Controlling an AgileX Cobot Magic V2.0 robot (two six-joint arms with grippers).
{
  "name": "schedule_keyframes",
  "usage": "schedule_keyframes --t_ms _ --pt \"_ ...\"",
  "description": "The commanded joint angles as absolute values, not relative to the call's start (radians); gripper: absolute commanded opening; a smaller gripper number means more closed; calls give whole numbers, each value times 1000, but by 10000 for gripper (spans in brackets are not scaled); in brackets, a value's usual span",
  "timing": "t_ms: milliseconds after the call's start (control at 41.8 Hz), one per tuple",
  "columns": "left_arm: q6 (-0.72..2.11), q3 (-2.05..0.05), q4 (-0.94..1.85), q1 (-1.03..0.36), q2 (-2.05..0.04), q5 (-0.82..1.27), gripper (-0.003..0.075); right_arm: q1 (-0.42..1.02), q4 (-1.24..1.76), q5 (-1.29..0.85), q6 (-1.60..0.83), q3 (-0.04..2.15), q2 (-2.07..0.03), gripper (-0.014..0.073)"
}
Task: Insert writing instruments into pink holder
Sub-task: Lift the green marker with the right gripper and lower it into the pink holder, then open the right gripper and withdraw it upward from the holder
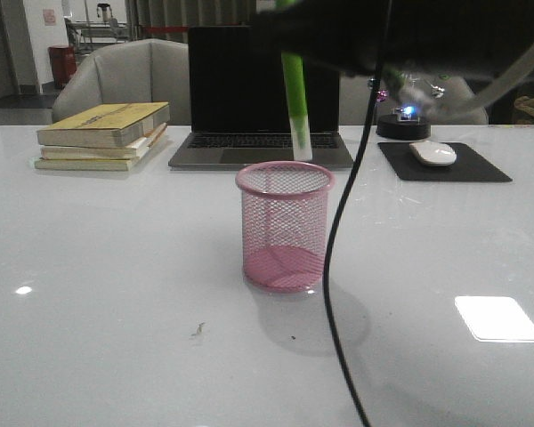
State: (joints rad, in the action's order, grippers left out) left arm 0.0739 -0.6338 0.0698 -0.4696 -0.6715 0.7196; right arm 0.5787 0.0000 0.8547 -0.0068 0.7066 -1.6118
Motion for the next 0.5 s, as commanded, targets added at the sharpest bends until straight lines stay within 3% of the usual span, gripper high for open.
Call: schedule_keyframes --t_ms 0,96,239,359,478 --pt "75 -669 74 -478 -677 651 349 579 -20 940 -8 730 -1640 181" --pt "75 -669 74 -478 -677 651 349 579 -20 880 0 730 -1672 269" --pt "75 -669 74 -478 -677 651 350 578 -6 808 0 739 -1659 484" --pt "75 -669 74 -478 -677 651 350 578 0 643 0 779 -1551 499" --pt "75 -669 74 -478 -677 651 349 577 0 253 0 838 -1392 498"
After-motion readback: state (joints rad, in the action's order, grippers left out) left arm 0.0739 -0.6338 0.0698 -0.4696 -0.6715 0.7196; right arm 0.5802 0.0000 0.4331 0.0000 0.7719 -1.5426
